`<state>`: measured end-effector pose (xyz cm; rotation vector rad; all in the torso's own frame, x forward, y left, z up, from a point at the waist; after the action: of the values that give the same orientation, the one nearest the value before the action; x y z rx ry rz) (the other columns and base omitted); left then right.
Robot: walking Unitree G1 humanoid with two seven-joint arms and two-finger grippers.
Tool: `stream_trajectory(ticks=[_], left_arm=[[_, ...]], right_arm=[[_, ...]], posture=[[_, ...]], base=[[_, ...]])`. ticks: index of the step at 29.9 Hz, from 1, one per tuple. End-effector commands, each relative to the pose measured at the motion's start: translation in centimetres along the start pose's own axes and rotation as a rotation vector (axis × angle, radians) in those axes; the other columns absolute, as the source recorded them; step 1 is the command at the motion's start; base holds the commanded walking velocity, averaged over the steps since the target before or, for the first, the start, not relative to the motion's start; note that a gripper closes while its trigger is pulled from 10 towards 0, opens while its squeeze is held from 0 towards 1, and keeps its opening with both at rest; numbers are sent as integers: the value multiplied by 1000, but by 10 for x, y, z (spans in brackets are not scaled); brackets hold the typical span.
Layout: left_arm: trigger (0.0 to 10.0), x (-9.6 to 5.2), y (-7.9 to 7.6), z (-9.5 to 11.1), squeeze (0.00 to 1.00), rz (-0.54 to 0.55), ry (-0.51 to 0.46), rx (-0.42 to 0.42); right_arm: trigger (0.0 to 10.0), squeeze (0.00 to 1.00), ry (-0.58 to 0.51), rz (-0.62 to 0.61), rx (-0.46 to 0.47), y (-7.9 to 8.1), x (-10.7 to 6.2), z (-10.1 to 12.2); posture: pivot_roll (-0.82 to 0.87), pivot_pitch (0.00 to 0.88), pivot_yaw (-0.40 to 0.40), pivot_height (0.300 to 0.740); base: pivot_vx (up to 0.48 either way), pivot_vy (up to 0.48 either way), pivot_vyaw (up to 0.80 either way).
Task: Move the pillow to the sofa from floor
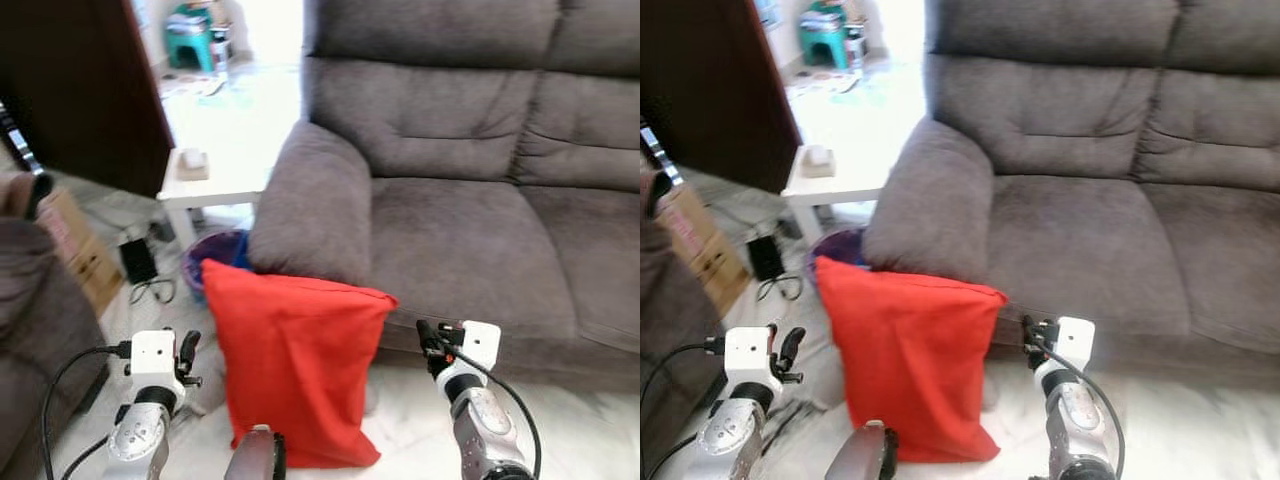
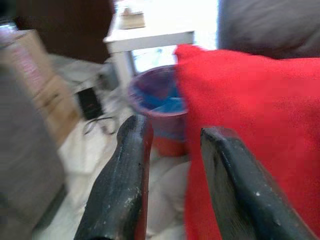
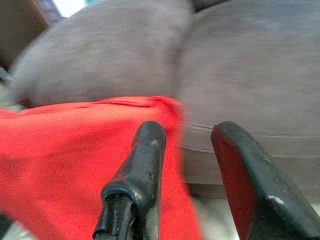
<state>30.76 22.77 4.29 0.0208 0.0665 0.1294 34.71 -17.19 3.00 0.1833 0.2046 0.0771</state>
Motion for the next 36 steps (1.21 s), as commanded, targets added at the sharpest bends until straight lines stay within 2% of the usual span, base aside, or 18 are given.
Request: stream_trajectory(ticks=[1, 26, 34, 36], left_arm=[[10000, -2, 4, -5, 0, 11, 29, -3], [10000, -4, 1, -6, 0, 26, 20, -25], [10000, -5, 2, -6, 0, 33, 16, -24], [10000, -5, 2, -6, 0, 47, 13, -24]], right_arm=[[10000, 0, 15, -9, 17, -3, -1, -2], [10000, 0, 3, -24, 5, -13, 3, 9], [10000, 0, -21, -25, -7, -19, 7, 22], [10000, 0, -51, 1, -51, -23, 10, 36]], posture=[[159, 74, 39, 597], [162, 77, 19, 597], [160, 81, 16, 597], [161, 84, 9, 597]], base=[[0, 0, 0], [270, 0, 0], [0, 0, 0], [0, 0, 400]])
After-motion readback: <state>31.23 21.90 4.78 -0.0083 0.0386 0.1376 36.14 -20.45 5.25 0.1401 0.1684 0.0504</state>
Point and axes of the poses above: a point about 5 cm out from each wrist's last joint towards the gripper, its own x axis pointing out of the wrist towards the gripper, its own z axis along the axis of the wrist's last joint, y = z × x, the point moved 3 cm from there along x, pointing out of the wrist towards the gripper, and after that the axes turned 2 degrees about -x, right-handed, at the moved point
